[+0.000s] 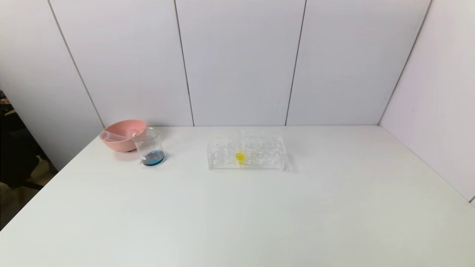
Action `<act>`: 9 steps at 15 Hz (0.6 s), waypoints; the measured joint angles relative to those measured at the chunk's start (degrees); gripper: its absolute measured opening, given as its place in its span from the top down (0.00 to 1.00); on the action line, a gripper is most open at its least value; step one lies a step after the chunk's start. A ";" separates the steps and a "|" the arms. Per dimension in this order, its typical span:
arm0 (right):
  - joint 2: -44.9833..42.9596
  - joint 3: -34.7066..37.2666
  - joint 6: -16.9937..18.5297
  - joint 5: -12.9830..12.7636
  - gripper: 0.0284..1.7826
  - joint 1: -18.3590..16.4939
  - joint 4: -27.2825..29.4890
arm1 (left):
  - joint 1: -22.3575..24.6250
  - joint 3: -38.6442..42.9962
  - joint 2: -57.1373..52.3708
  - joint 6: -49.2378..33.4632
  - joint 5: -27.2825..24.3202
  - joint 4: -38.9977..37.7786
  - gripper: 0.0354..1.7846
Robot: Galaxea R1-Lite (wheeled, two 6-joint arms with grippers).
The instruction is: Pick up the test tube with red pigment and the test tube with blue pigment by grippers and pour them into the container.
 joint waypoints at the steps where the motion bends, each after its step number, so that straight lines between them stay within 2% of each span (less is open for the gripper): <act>1: 0.00 0.00 0.00 -0.02 0.00 0.00 0.00 | 0.22 0.26 -4.55 1.06 0.37 3.61 0.01; 3: 0.00 0.00 0.00 -0.02 0.00 0.00 -0.01 | 0.80 1.33 -12.82 3.33 1.24 8.86 0.01; 5: 0.00 0.00 0.00 -0.02 0.00 0.00 -0.01 | 1.29 3.80 -19.76 4.07 2.16 10.00 0.01; 9: 0.00 0.00 -0.02 -0.02 0.00 0.00 -0.01 | 1.82 17.24 -27.81 4.22 8.55 4.02 0.01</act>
